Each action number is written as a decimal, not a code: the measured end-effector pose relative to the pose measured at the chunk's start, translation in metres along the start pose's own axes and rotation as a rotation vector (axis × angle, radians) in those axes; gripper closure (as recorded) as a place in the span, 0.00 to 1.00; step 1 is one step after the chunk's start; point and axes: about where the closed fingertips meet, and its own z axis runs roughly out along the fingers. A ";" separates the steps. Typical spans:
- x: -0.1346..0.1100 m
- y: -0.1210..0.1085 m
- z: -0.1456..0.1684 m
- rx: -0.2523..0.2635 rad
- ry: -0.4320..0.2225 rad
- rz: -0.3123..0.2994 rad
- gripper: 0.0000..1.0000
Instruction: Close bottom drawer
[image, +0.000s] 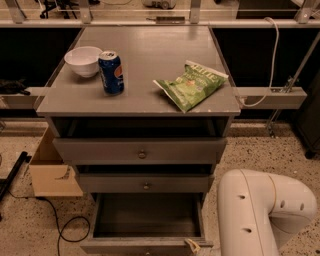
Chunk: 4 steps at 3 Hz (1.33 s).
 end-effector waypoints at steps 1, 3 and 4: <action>0.000 0.000 0.004 -0.014 0.001 -0.003 0.00; -0.035 0.027 0.017 -0.085 0.044 -0.070 0.00; -0.033 0.045 0.014 -0.114 0.063 -0.061 0.00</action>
Offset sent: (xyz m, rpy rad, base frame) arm -0.0182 0.0155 -0.0012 0.3092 0.2871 0.0765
